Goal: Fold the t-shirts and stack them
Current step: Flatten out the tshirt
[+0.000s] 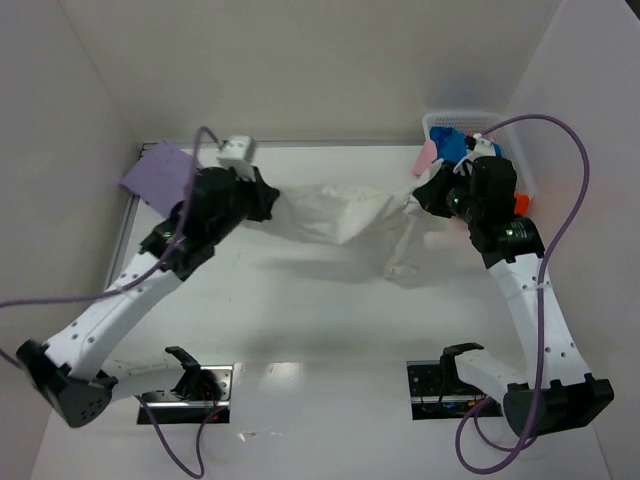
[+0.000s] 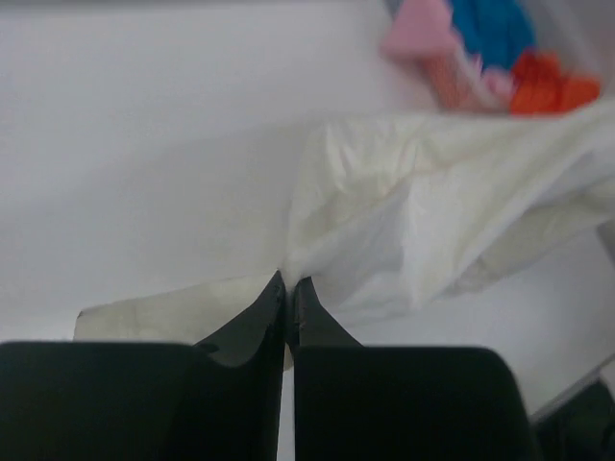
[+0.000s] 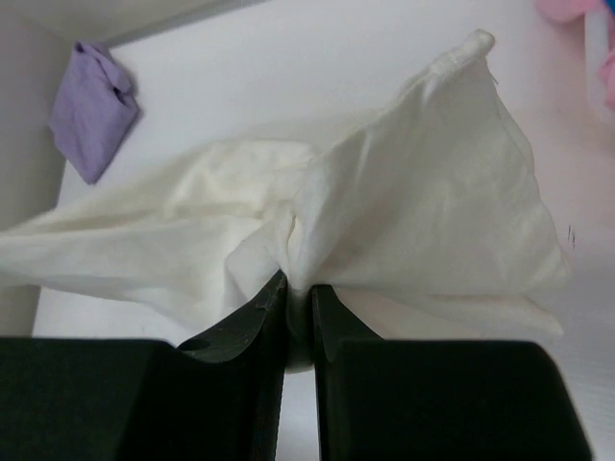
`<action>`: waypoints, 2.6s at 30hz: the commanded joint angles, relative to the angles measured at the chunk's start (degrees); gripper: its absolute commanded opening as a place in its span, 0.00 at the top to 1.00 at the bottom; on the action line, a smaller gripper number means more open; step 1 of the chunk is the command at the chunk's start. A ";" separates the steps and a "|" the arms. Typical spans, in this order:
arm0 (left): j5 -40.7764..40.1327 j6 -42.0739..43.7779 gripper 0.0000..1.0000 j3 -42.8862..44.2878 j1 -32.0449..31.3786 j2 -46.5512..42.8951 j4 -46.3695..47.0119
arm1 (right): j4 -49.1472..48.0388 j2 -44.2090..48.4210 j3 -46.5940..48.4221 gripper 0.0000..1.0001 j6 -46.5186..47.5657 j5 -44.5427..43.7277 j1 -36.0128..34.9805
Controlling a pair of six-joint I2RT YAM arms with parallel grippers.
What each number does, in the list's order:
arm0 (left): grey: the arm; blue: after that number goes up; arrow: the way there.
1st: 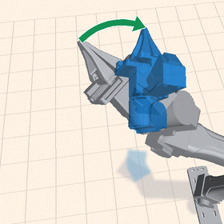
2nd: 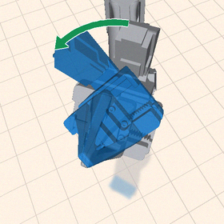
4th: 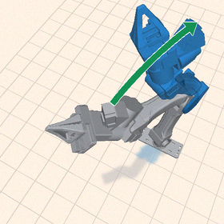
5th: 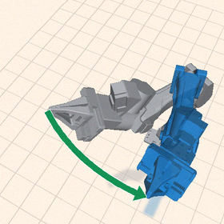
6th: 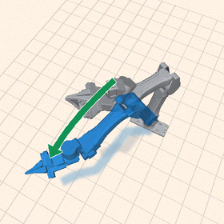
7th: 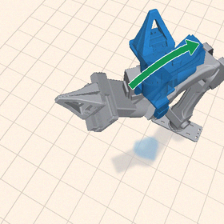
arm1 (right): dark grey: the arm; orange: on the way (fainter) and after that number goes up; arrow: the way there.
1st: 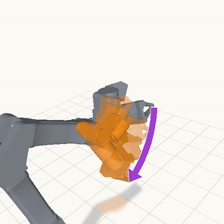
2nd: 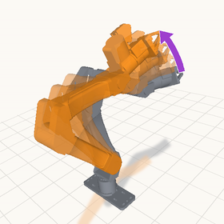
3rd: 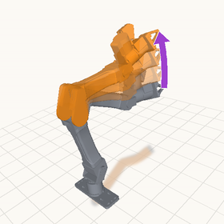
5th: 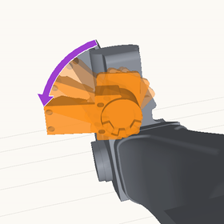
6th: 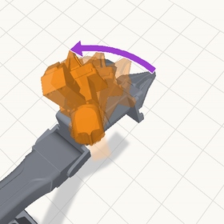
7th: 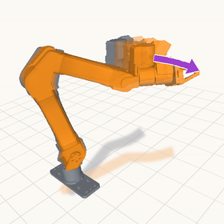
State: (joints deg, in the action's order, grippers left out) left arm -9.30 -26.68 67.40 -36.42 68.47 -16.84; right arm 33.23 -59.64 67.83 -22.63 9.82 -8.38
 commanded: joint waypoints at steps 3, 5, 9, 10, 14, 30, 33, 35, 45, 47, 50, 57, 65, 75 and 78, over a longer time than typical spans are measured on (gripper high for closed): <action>-6.86 5.75 1.00 12.82 4.52 -6.94 -6.79 | -6.16 -1.79 9.59 0.83 -1.88 -2.62 -0.23; -10.55 6.45 1.00 15.04 5.22 -7.47 -8.82 | -6.69 -2.49 12.92 0.83 -2.50 -2.62 -0.23; -14.51 5.94 1.00 17.68 6.36 -9.57 -9.61 | -7.22 -4.34 18.55 0.83 -3.03 -3.57 -0.23; -15.39 5.15 1.00 17.68 6.37 -10.10 -10.14 | -7.22 -4.35 19.43 0.83 -3.03 -4.11 -0.23; -19.78 3.13 1.00 19.00 6.37 -12.30 -11.45 | -7.22 -4.88 21.90 0.83 -3.03 -4.81 0.30; -13.02 -3.82 0.98 10.12 6.37 -14.15 -12.08 | -14.07 -0.57 -0.50 0.65 -2.15 10.21 0.30; -11.97 -3.82 0.98 9.60 6.37 -13.62 -12.08 | -14.69 0.57 -3.49 0.56 -2.15 10.21 0.30; -11.27 -3.29 0.98 9.60 6.37 -13.10 -12.08 | -15.30 0.57 -4.20 0.53 -2.15 10.21 0.30; -9.95 -5.14 0.98 1.87 6.37 -13.79 -13.91 | -17.41 -0.48 -12.72 0.17 -4.69 8.99 0.30; -10.56 -5.67 0.98 1.17 6.37 -13.80 -14.45 | -18.46 -1.96 -15.35 0.15 -6.02 8.46 0.30; -10.56 -6.19 0.95 0.11 6.37 -14.85 -15.06 | -19.08 -6.08 -16.50 0.12 -7.86 4.45 -0.49; -10.04 -6.19 0.95 -0.42 6.89 -15.47 -15.06 | -19.60 -10.93 -13.69 0.10 -9.80 -0.60 -1.81; -9.51 -6.19 0.95 -0.42 6.89 -15.47 -15.06 | -23.29 -20.16 -16.24 0.10 -10.33 2.04 -3.12; -8.98 -5.67 0.95 -0.95 6.89 -15.47 -14.54 | -23.83 -27.11 -13.52 0.19 -9.80 -0.77 -6.03; -8.98 -5.67 0.93 -0.95 7.42 -15.47 -14.54 | -23.83 -27.63 -13.52 0.19 -9.80 -0.77 -6.03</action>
State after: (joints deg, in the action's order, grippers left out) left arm -18.76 -31.90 66.30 -29.54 53.76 -34.06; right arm 12.78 -86.83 52.05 -32.58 10.70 -14.02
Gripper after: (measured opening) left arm 0.066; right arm 0.815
